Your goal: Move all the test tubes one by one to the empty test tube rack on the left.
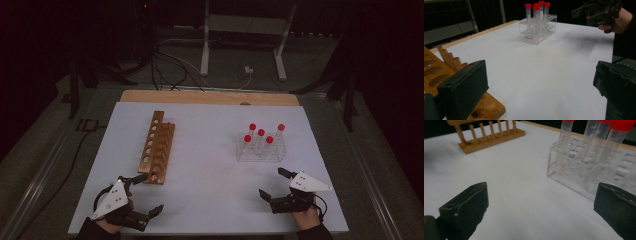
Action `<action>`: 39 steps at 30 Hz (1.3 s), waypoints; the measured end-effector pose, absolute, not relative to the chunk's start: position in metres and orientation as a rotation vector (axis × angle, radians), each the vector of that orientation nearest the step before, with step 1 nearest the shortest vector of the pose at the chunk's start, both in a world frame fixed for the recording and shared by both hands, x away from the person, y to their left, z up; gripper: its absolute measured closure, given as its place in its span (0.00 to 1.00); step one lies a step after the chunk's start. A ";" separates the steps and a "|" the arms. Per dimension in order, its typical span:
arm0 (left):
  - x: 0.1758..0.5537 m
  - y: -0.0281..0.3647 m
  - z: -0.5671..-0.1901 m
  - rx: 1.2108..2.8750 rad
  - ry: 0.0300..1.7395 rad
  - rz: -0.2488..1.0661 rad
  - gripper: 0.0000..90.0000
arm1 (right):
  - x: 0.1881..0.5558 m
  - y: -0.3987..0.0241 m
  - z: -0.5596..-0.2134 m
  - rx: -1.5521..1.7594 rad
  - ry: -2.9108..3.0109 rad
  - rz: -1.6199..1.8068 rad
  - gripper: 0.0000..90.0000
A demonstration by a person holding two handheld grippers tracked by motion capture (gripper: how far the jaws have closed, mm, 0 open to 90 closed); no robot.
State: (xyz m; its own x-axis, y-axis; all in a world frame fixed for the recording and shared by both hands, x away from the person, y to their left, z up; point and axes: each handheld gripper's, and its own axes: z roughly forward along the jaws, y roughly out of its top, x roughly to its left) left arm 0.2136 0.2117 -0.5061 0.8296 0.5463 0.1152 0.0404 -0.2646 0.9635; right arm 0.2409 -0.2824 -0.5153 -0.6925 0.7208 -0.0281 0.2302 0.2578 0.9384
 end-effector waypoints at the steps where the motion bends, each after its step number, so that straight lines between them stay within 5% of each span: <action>1: 0.214 0.211 -0.506 1.789 0.449 0.509 0.00 | 0.240 -0.281 -0.517 0.861 2.070 1.388 0.00; 20: 0.217 0.209 -0.509 1.806 0.460 0.502 0.00 | 0.239 -0.280 -0.512 0.984 2.120 1.333 0.00; 39: 0.218 0.211 -0.508 1.784 0.461 0.481 0.00 | 0.250 -0.275 -0.454 0.953 2.067 1.410 0.00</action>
State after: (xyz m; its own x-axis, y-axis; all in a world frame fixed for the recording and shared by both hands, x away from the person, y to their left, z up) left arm 0.2178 0.2112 -0.5078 0.8374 0.5399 0.0853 0.0624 -0.2495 0.9664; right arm 0.2496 -0.2748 -0.4536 -0.6546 0.7559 0.0094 0.2846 0.2349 0.9294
